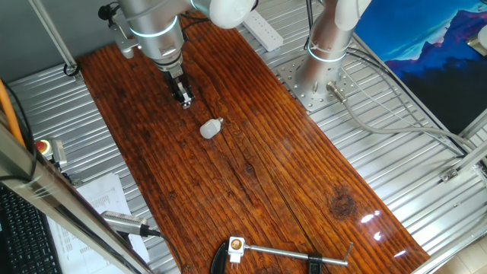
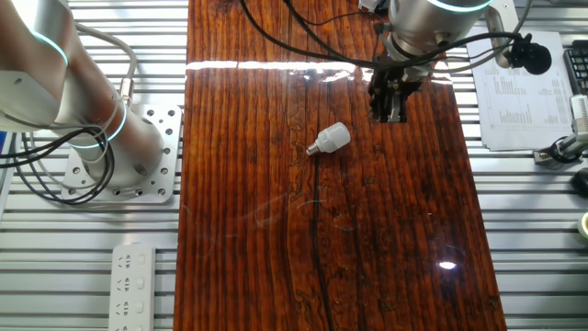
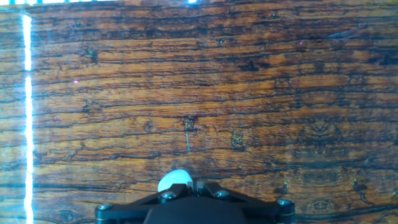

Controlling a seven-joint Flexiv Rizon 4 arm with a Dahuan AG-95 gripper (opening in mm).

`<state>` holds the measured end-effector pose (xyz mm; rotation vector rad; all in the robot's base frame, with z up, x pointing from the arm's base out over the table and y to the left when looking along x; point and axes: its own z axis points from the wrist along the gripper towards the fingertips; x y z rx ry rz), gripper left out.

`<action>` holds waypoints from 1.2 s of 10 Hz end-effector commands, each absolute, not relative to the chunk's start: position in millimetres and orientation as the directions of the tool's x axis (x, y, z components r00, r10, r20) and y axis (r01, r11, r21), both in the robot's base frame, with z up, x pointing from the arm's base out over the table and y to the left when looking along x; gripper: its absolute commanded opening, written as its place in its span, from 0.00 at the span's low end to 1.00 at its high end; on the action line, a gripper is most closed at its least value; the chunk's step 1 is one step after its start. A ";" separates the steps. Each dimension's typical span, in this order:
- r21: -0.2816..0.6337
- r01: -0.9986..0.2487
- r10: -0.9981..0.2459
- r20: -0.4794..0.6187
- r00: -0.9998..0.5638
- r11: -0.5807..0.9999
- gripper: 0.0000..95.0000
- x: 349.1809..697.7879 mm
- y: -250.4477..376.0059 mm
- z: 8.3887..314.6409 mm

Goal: Install the light bulb by rotating it

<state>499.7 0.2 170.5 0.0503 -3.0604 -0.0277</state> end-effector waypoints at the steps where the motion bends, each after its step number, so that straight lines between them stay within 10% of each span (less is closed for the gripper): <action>1: 0.019 -0.032 -0.033 0.081 -0.996 0.999 0.00 499.7 0.2 170.6; 12: 0.019 -0.037 -0.039 0.098 -0.994 0.999 0.00 499.8 0.4 170.6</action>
